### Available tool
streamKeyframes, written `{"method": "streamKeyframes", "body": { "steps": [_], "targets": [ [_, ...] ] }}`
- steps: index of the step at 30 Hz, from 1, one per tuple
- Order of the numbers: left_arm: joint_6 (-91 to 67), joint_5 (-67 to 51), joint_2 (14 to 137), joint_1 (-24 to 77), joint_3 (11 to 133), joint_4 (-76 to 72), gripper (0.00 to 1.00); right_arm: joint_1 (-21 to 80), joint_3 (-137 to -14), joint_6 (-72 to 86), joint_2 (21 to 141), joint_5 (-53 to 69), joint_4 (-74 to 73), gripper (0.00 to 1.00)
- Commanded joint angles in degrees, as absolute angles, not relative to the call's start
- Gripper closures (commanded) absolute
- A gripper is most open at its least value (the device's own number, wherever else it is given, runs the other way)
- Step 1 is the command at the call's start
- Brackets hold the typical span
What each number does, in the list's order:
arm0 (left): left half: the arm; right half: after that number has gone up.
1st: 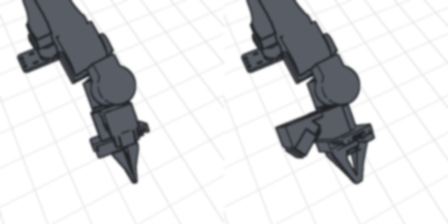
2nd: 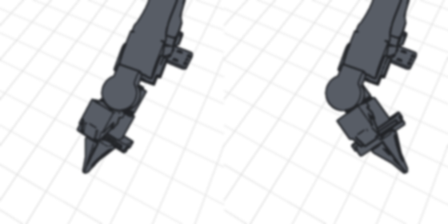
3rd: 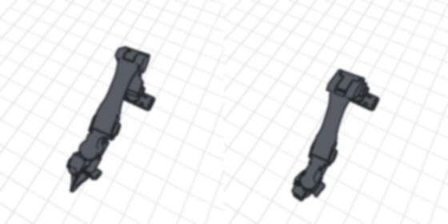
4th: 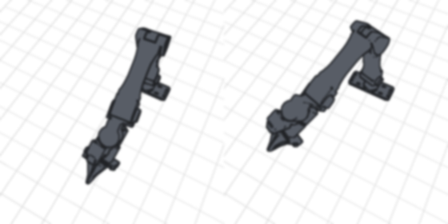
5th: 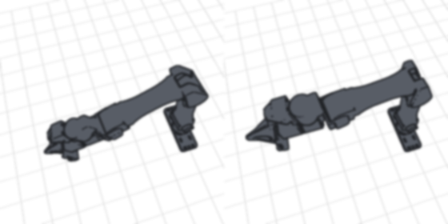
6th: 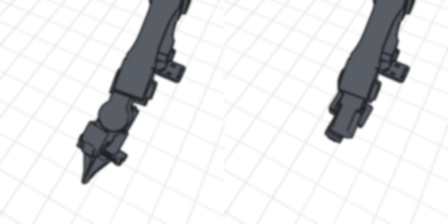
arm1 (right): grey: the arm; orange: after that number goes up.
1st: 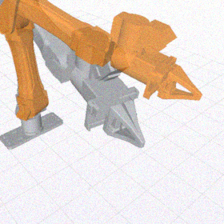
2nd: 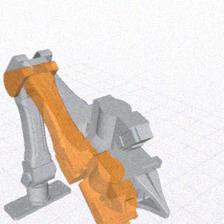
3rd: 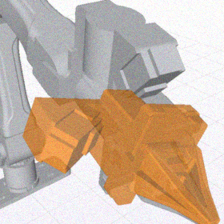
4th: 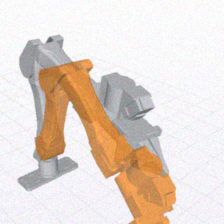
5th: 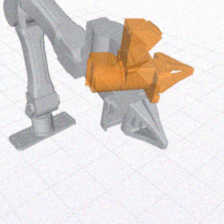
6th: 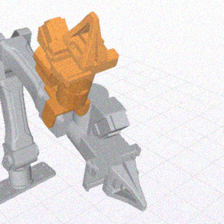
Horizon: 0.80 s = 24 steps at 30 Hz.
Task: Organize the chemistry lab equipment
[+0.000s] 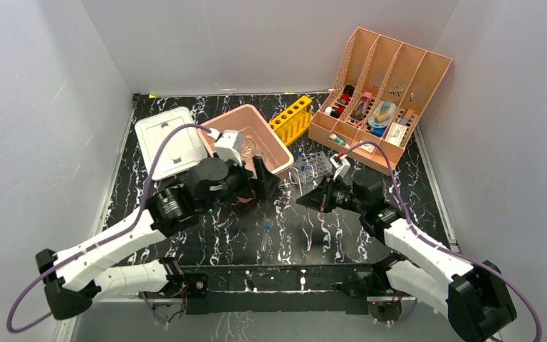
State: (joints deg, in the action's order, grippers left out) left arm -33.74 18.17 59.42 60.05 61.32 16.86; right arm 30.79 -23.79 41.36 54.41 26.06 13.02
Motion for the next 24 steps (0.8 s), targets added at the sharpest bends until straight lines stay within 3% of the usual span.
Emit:
{"method": "streamKeyframes", "body": {
  "steps": [1, 7, 13, 24],
  "targets": [
    [-36.82, -2.34, 55.49, 54.67, 54.01, 6.08, 0.09, 30.94, -23.12, 44.73, 50.89, 40.51, 30.90, 1.00],
    [-43.75, -18.82, 54.90, 53.87, 44.31, -13.70, 0.11, 30.94, -24.68, 52.58, 50.32, 44.30, 42.43, 1.00],
    [-45.72, -21.20, 56.70, 53.86, 41.80, -22.03, 0.14, 30.94, -26.16, 56.10, 52.54, 46.19, 48.78, 1.00],
    [-48.39, -18.60, 58.12, 53.87, 38.65, -33.92, 0.42, 33.53, -25.92, 57.59, 52.87, 47.46, 50.98, 1.00]
  ]
}}
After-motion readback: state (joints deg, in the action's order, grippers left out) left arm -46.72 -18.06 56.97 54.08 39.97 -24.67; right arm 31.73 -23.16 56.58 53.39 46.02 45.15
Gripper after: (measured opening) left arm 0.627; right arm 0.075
